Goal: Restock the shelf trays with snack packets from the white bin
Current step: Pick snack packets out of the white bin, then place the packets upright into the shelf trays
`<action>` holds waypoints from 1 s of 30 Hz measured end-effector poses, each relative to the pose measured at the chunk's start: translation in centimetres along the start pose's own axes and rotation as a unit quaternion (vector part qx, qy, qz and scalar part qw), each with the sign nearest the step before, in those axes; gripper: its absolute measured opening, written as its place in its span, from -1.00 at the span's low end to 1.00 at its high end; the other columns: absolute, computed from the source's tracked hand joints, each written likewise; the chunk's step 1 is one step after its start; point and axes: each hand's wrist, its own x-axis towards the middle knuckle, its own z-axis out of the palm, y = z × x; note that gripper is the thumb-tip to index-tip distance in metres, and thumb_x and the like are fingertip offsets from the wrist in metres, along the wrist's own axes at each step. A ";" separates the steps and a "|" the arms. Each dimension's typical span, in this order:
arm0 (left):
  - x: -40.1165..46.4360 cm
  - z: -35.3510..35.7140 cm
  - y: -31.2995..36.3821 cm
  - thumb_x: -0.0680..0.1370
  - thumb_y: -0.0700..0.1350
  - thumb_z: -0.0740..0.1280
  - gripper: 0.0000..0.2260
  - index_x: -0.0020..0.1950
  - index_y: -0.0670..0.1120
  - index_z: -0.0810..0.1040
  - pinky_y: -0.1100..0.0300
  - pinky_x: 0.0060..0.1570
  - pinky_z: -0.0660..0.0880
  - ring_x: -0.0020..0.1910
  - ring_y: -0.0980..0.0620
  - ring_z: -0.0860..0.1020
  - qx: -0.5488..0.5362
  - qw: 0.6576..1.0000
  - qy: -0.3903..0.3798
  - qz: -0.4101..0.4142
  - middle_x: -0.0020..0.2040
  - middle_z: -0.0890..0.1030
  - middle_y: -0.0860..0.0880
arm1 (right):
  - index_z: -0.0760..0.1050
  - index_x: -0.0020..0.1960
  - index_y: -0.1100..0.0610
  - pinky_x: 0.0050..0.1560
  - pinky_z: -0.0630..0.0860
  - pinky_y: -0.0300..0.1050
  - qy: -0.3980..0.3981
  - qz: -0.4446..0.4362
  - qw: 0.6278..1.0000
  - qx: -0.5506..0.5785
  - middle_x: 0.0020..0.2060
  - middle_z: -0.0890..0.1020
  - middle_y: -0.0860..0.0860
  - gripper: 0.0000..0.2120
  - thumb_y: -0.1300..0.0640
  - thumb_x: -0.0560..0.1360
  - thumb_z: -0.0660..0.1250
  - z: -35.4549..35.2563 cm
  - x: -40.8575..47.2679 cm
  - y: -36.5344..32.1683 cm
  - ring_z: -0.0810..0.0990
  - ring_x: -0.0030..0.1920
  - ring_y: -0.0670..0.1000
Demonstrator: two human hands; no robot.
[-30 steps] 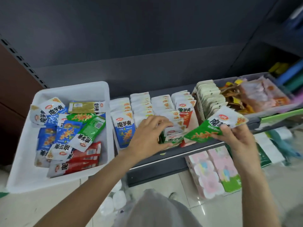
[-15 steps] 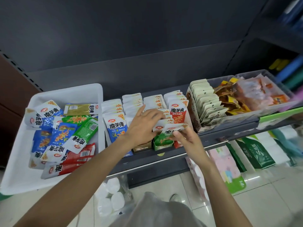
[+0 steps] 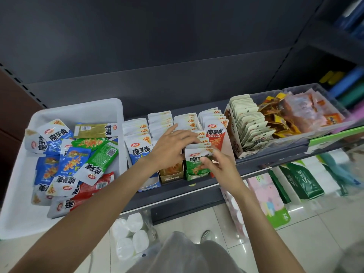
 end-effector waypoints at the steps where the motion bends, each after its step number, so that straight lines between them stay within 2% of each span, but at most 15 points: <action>1: 0.1 -0.1 0.0 0.35 -0.23 0.47 -0.52 0.26 -0.01 0.52 0.00 0.42 -0.04 0.32 -0.02 0.43 -0.001 1.000 -0.006 0.002 0.29 0.52 0.00 | 0.44 0.29 0.13 0.06 0.60 0.08 0.005 0.002 1.000 0.009 0.12 0.60 -0.10 -0.68 0.09 0.56 0.27 0.0 0.0 0.1 0.59 0.12 -0.03; 7: 0.3 -0.8 -0.1 0.51 -0.06 0.37 -0.60 0.34 0.03 0.45 0.06 0.45 -0.13 0.40 0.04 0.34 -0.012 0.999 -0.040 -0.010 0.38 0.43 0.04 | 0.47 0.26 0.15 0.04 0.60 0.08 0.033 0.041 0.997 0.052 0.15 0.60 -0.01 -0.73 0.15 0.57 0.26 -0.3 -0.4 1.3 0.59 0.16 0.01; 12: 0.3 -0.9 0.0 0.47 -0.15 0.40 -0.57 0.33 0.03 0.46 0.11 0.44 -0.16 0.40 0.05 0.33 -0.013 0.999 -0.047 -0.007 0.38 0.43 0.04 | 0.49 0.22 0.19 0.10 0.56 -0.09 -0.016 0.002 0.998 0.054 0.10 0.62 -0.02 -0.75 0.17 0.56 0.27 -0.5 -0.3 0.0 0.59 0.14 -0.02; 15: 0.3 -0.6 -0.2 0.49 -0.04 0.39 -0.61 0.31 0.04 0.48 0.08 0.44 -0.11 0.38 0.04 0.36 -0.013 0.999 -0.032 -0.002 0.36 0.45 0.04 | 0.49 0.20 0.16 0.11 0.52 -0.18 -0.036 0.003 0.998 0.052 0.10 0.62 -0.04 -0.78 0.18 0.56 0.27 -0.8 -0.6 0.7 0.57 0.16 -0.03; 18: 0.2 -0.4 -0.3 0.50 0.02 0.37 -0.61 0.32 0.05 0.47 0.10 0.43 -0.13 0.38 0.04 0.36 -0.014 0.999 -0.035 -0.002 0.37 0.45 0.04 | 0.49 0.19 0.15 0.13 0.52 -0.14 -0.038 0.024 0.998 0.051 0.09 0.62 -0.08 -0.77 0.14 0.56 0.27 -0.5 -1.3 2.5 0.57 0.17 -0.05; 20: 0.2 -0.5 -0.2 0.50 0.02 0.37 -0.61 0.32 0.04 0.47 0.09 0.43 -0.12 0.38 0.04 0.36 -0.015 0.999 -0.034 -0.002 0.37 0.45 0.03 | 0.50 0.19 0.14 0.14 0.55 -0.05 -0.015 0.030 0.999 0.024 0.08 0.62 -0.10 -0.76 0.08 0.56 0.26 0.1 -1.4 3.3 0.57 0.16 -0.07; 22: 0.2 -0.7 -0.1 0.51 0.00 0.37 -0.62 0.32 0.05 0.47 0.09 0.44 -0.13 0.39 0.04 0.35 -0.015 0.999 -0.039 -0.004 0.37 0.44 0.03 | 0.52 0.20 0.13 0.10 0.56 -0.05 0.033 -0.004 0.996 -0.086 0.09 0.62 -0.08 -0.72 0.01 0.57 0.25 0.4 -1.2 3.8 0.55 0.14 -0.12; 24: 0.2 -0.8 -0.2 0.52 -0.04 0.36 -0.63 0.33 0.06 0.46 0.08 0.44 -0.14 0.40 0.05 0.33 -0.018 0.999 -0.047 -0.001 0.38 0.42 0.04 | 0.56 0.15 0.16 0.04 0.51 -0.08 0.102 -0.078 0.961 -0.246 0.07 0.57 -0.02 -0.66 -0.07 0.55 0.26 0.4 -0.6 4.2 0.45 0.12 -0.08; 25: 0.1 -0.9 -0.3 0.53 -0.06 0.35 -0.64 0.33 0.06 0.46 0.07 0.44 -0.15 0.41 0.05 0.32 -0.020 0.998 -0.052 0.003 0.39 0.42 0.04 | 0.58 0.12 0.19 0.02 0.48 -0.09 0.119 -0.098 0.946 -0.285 0.06 0.54 0.01 -0.64 -0.08 0.53 0.28 0.2 -0.3 4.2 0.41 0.11 -0.05; 28: 0.2 -1.1 -0.6 0.56 -0.10 0.30 -0.65 0.35 0.05 0.44 0.06 0.45 -0.16 0.42 0.05 0.30 -0.023 0.997 -0.068 0.011 0.40 0.40 0.04 | 0.54 0.18 0.19 0.05 0.52 -0.01 0.086 -0.067 0.956 -0.271 0.09 0.53 0.04 -0.70 0.04 0.53 0.33 0.3 0.3 3.7 0.46 0.11 -0.04; 30: 0.2 -1.4 -0.6 0.60 -0.07 0.24 -0.67 0.37 0.05 0.42 0.06 0.46 -0.15 0.44 0.08 0.27 -0.027 0.996 -0.083 0.006 0.42 0.38 0.05 | 0.47 0.18 0.14 -0.03 0.52 -0.08 0.107 -0.018 0.968 -0.226 0.04 0.54 -0.07 -0.70 0.05 0.50 0.38 0.8 0.1 3.1 0.51 0.03 -0.13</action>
